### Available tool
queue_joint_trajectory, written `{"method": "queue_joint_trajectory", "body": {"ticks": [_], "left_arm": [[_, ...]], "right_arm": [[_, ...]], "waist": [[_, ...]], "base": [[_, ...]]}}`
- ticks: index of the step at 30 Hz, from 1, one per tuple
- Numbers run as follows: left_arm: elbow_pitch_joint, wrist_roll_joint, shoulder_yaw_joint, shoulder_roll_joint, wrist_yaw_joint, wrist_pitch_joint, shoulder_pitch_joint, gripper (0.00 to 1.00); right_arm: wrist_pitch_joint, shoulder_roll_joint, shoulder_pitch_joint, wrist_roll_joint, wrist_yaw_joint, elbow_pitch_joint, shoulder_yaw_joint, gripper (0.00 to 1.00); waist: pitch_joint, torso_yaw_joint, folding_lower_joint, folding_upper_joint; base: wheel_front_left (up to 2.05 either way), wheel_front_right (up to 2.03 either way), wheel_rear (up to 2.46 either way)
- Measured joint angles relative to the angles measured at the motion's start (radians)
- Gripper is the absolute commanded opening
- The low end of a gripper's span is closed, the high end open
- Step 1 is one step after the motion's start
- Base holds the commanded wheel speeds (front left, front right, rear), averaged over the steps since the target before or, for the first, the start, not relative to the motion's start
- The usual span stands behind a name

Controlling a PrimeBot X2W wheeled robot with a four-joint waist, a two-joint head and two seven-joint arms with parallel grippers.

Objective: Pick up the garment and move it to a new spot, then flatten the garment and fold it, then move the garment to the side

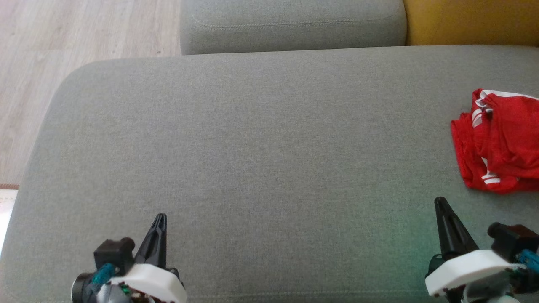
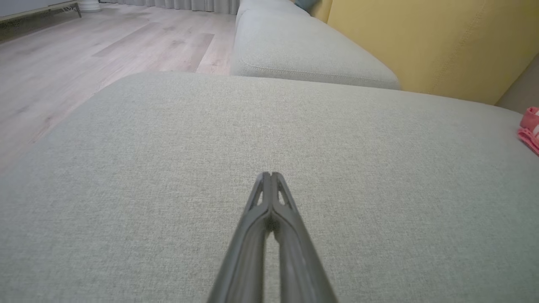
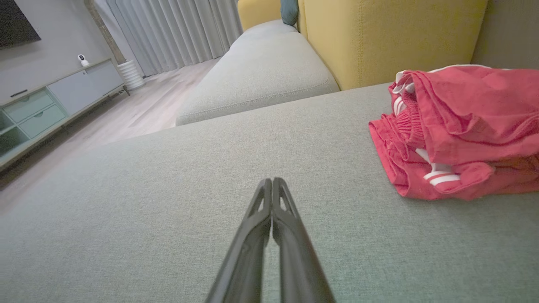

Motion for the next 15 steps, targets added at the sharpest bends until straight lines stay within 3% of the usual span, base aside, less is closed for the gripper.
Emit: {"method": "queue_joint_trajectory", "body": {"ticks": [15], "left_arm": [[0.015, -0.162, 0.033, -0.008, -0.024, 0.028, -0.014, 0.00]], "right_arm": [[0.000, -0.001, -0.012, 0.169, 0.000, 0.029, 0.000, 0.00]], "waist": [[-0.002, -0.002, 0.0000, 0.0000]], "base": [[0.00, 0.00, 0.00]]}}
